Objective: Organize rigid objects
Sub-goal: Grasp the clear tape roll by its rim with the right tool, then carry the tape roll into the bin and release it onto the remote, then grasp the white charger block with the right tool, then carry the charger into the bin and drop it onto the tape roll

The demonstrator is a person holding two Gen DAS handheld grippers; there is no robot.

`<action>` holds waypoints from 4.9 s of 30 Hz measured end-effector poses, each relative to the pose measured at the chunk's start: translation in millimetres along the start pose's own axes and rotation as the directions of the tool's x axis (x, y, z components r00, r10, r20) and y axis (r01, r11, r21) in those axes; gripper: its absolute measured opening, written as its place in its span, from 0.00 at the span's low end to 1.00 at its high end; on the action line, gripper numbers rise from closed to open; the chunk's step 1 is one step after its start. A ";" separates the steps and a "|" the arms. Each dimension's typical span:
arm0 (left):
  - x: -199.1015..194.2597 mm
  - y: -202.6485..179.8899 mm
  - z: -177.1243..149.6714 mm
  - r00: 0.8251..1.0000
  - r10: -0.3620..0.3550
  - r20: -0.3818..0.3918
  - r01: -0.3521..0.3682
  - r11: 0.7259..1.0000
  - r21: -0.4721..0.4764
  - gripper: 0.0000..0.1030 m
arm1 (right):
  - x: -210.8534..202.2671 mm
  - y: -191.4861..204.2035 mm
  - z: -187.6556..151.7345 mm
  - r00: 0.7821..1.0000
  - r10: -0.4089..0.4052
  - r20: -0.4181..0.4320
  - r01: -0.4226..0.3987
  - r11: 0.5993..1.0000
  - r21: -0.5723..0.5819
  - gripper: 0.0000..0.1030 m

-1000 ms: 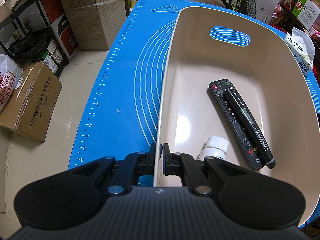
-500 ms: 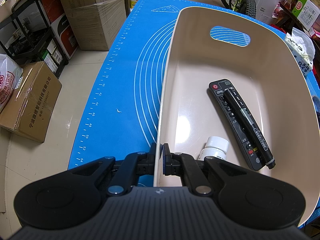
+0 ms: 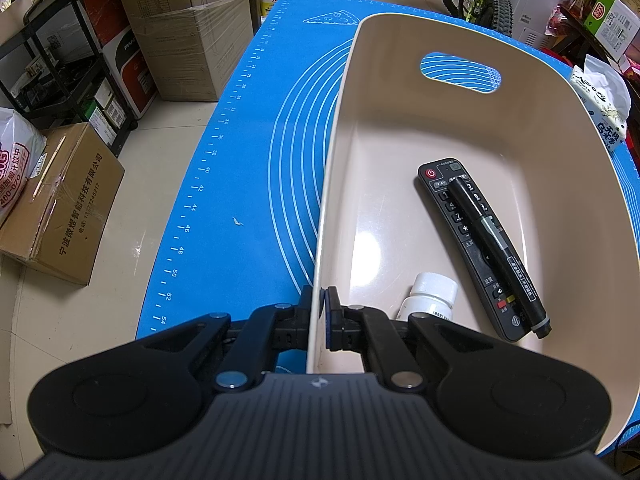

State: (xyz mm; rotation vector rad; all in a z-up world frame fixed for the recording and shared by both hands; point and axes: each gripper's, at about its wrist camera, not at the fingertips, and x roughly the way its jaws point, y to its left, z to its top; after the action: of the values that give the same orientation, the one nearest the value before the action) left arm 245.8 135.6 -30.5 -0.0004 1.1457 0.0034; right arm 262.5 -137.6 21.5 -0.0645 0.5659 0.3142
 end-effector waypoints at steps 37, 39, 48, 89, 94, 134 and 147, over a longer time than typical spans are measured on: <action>0.4 0.1 0.3 1.000 0.003 0.000 -0.003 1.000 0.003 0.06 | 100.9 119.8 -18.5 0.902 0.151 -0.406 -0.200 0.977 -0.081 0.20; 0.4 -0.3 0.4 1.000 0.005 0.000 -0.005 1.000 0.003 0.06 | 98.9 116.8 -17.1 0.907 0.145 -0.395 -0.185 0.981 -0.066 0.29; -0.2 -0.6 0.4 1.000 0.006 0.000 -0.006 1.000 0.004 0.06 | 53.1 91.2 3.3 0.951 0.193 -0.240 -0.210 0.977 -0.044 0.67; 1.0 -1.1 0.0 1.000 0.007 -0.003 -0.007 1.000 0.005 0.07 | 150.6 -64.1 -61.3 0.924 -0.211 -0.319 0.310 0.902 0.300 0.53; 1.0 -0.6 -0.2 1.000 0.007 -0.003 -0.007 1.000 0.004 0.07 | 151.1 -60.4 -61.3 0.923 -0.216 -0.319 0.309 0.909 0.280 0.38; 1.5 -1.3 0.5 1.000 0.008 -0.004 -0.008 1.000 0.005 0.07 | 41.0 -45.4 -29.0 0.972 -0.191 -0.141 0.219 0.948 0.231 0.31; 1.6 -1.3 0.5 1.000 0.008 -0.004 -0.008 1.000 0.005 0.07 | 6.6 5.4 21.7 0.998 -0.062 -0.008 0.063 0.982 0.180 0.31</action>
State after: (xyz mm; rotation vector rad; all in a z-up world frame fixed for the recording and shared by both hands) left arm 246.9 134.4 -31.7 0.0092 1.1493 0.0078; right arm 277.3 -127.4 36.4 0.0922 0.5910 0.2007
